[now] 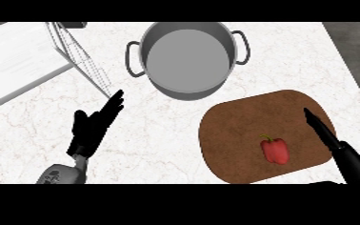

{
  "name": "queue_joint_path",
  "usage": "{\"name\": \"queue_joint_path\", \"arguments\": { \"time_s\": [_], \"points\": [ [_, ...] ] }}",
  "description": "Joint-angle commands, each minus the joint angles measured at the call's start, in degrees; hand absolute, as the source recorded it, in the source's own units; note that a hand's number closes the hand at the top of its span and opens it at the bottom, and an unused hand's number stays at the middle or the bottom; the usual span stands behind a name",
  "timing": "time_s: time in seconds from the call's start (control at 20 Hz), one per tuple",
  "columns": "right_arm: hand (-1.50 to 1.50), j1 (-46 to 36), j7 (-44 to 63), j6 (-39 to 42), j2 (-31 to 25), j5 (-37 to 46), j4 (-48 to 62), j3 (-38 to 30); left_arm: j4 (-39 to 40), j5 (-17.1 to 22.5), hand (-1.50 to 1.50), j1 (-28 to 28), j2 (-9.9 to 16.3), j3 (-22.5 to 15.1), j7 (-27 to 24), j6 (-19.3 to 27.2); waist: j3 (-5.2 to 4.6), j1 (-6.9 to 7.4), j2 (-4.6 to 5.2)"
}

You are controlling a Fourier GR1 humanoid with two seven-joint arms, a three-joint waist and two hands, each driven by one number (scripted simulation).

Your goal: Pick the bell pepper from the cutting board and place it in the pot

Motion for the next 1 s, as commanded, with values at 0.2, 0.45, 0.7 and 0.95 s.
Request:
{"name": "queue_joint_path", "arguments": {
  "time_s": [0.2, 0.45, 0.7, 0.95],
  "points": [
    [-1.50, 0.25, -10.57, 7.97, 5.75, -6.27, 5.97, -2.16, 3.19, -1.06, 0.00, 0.23, -0.97, 2.00, -2.10, -1.22, -0.01, -0.12, 0.06],
    [-1.50, -2.79, -6.89, 8.10, 11.84, -4.98, 7.79, -0.34, 1.27, -3.44, 0.00, 0.45, -2.26, 1.90, -1.60, -0.89, -0.02, 0.05, 0.02],
    [-1.50, -8.20, -10.19, 15.12, 12.60, -7.79, 18.35, -4.36, 3.62, -1.80, 0.00, -3.87, -2.43, 5.30, 1.70, -3.18, -0.02, 0.03, 0.08],
    [-1.50, -11.65, -16.57, 13.80, 18.26, -2.01, 29.19, -3.52, -5.46, -3.73, 0.00, 2.15, -4.39, 2.81, 6.09, -2.05, 0.01, 0.35, 0.02]
  ]
}}
